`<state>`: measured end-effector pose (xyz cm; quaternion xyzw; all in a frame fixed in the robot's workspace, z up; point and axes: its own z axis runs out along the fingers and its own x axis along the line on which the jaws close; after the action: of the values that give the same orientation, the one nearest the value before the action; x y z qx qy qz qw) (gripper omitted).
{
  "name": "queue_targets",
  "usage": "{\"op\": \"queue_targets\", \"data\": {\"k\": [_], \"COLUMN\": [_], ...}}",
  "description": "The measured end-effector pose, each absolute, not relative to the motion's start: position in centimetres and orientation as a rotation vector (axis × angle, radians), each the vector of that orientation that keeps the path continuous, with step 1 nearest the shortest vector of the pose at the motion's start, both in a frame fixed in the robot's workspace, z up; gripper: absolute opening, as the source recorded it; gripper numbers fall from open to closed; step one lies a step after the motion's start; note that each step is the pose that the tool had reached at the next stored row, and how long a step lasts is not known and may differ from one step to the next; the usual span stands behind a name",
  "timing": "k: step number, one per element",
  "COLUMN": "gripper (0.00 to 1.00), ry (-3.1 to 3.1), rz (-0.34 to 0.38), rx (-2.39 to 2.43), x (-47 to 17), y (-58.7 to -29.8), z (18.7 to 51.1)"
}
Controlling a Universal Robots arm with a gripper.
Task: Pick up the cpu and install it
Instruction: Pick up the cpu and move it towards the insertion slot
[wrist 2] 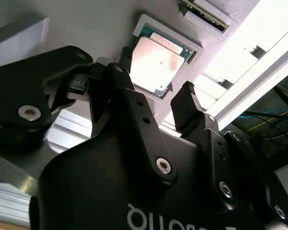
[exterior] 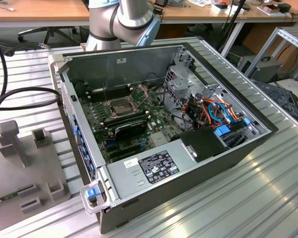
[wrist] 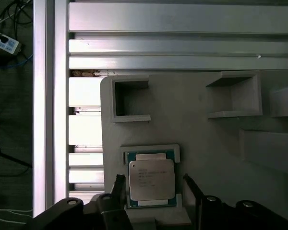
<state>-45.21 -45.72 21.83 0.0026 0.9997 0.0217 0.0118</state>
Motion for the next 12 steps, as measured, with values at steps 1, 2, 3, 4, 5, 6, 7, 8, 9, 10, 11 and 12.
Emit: {"op": "queue_targets", "data": {"k": [1, 2, 3, 4, 5, 6, 7, 8, 9, 10, 11, 12], "gripper": [0.67, 0.67, 0.74, 0.74, 0.74, 0.74, 0.74, 0.74, 0.74, 0.74, 0.74, 0.74], "ry": [3.117, 3.117, 3.117, 3.117, 3.117, 3.117, 3.117, 3.117, 3.117, 3.117, 3.117, 3.117], "rz": [0.068, 0.068, 0.068, 0.068, 0.068, 0.068, 0.068, 0.068, 0.068, 0.068, 0.068, 0.068], "rx": [0.008, 0.008, 0.008, 0.008, 0.008, 0.008, 0.008, 0.008, 0.008, 0.008, 0.008, 0.008], "x": [-45.21, -45.21, -45.21, -45.21, -45.21, -45.21, -45.21, -45.2, -45.21, -45.21, -45.2, -45.21], "y": [-45.72, -45.72, -45.72, -45.72, -45.72, -45.72, -45.72, -45.72, -45.72, -45.72, -45.72, -45.72], "z": [21.83, 21.83, 21.82, 21.82, 21.82, 21.82, 21.82, 21.82, 21.82, 21.81, 21.8, 21.78]}}
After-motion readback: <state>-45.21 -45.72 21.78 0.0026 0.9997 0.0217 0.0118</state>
